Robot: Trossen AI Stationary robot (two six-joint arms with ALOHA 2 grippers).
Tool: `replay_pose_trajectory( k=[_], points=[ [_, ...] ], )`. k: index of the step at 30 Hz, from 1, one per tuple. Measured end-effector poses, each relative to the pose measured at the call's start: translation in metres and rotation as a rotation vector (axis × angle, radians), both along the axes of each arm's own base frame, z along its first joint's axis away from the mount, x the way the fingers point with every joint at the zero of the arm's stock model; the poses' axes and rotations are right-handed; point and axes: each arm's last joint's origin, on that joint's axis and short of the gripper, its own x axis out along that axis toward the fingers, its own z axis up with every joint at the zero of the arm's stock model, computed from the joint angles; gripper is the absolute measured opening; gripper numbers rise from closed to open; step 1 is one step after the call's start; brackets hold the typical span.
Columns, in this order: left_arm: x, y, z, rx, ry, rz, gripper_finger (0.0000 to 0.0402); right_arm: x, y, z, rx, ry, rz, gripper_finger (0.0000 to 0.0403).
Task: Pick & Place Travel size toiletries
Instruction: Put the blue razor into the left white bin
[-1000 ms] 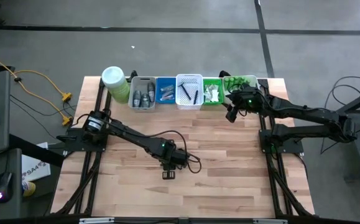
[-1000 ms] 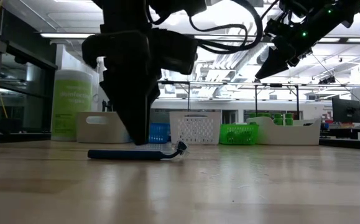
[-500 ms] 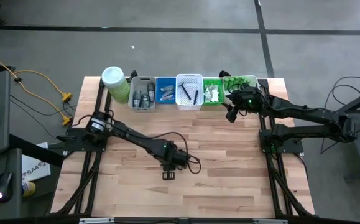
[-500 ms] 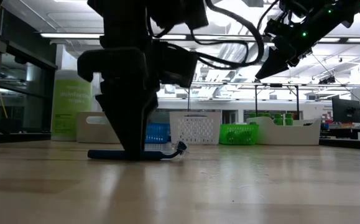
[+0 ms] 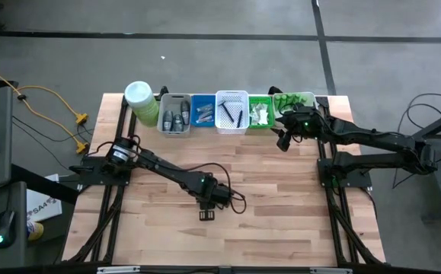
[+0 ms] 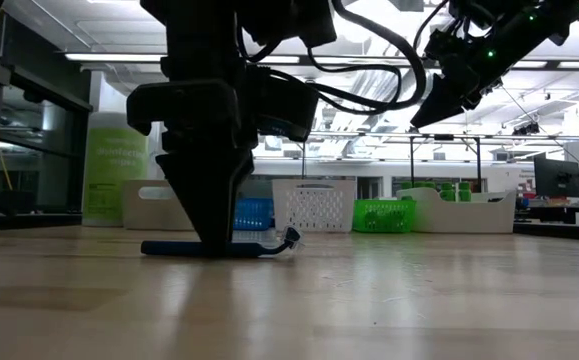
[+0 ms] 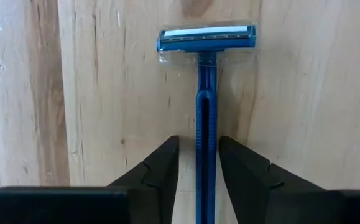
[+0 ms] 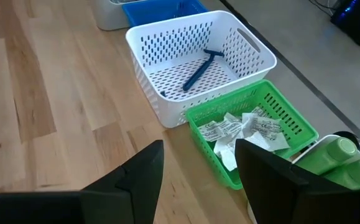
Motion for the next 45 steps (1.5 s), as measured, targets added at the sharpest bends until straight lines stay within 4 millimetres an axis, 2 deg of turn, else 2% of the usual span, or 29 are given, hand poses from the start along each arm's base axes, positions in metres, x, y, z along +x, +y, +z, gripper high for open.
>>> replay_pose_trajectory(
  k=[3, 11, 14, 19, 21, 23, 26, 30, 34, 37, 40, 45],
  points=[
    [0.0, 0.0, -0.001, -0.002, 0.003, 0.007, 0.0093, 0.0, 0.0, 0.0, 0.002, -0.001, 0.001, 0.0193],
    [0.001, 0.0, -0.024, -0.014, 0.085, 0.004, 0.0019, 0.0, 0.001, -0.001, 0.02, -0.002, 0.019, 0.0193],
    [0.003, 0.003, -0.024, -0.015, 0.072, 0.012, 0.0017, -0.001, 0.001, -0.002, 0.025, 0.011, 0.019, 0.0193],
    [0.011, 0.015, 0.006, 0.015, 0.007, 0.001, 0.0017, -0.004, 0.002, -0.006, 0.049, 0.058, 0.007, 0.0193],
    [0.016, 0.025, 0.017, 0.064, -0.027, -0.019, 0.0017, -0.004, 0.002, -0.006, 0.059, 0.051, -0.027, 0.0193],
    [0.024, 0.043, 0.036, 0.121, -0.086, -0.018, 0.0016, -0.005, 0.002, -0.005, 0.059, 0.045, -0.043, 0.0193],
    [0.026, 0.072, 0.077, 0.209, -0.155, 0.015, 0.0015, -0.006, 0.002, -0.004, 0.05, 0.038, -0.049, 0.0193],
    [0.027, 0.111, 0.113, 0.303, -0.219, 0.07, 0.0015, -0.008, 0.002, -0.002, 0.036, 0.043, -0.063, 0.0193],
    [0.028, 0.165, 0.152, 0.356, -0.372, 0.193, 0.0015, -0.01, 0.003, -0.001, 0.034, 0.036, -0.063, 0.0193],
    [0.03, 0.207, 0.155, 0.361, -0.441, 0.295, 0.0015, -0.011, 0.003, 0.0, 0.032, 0.031, -0.063, 0.0193],
    [0.034, 0.241, 0.146, 0.292, -0.502, 0.395, 0.0015, -0.011, 0.003, 0.0, 0.019, 0.033, -0.079, 0.0193],
    [0.032, 0.29, 0.123, 0.223, -0.508, 0.562, 0.0015, -0.011, 0.003, 0.0, 0.004, 0.044, -0.077, 0.0193]
  ],
)
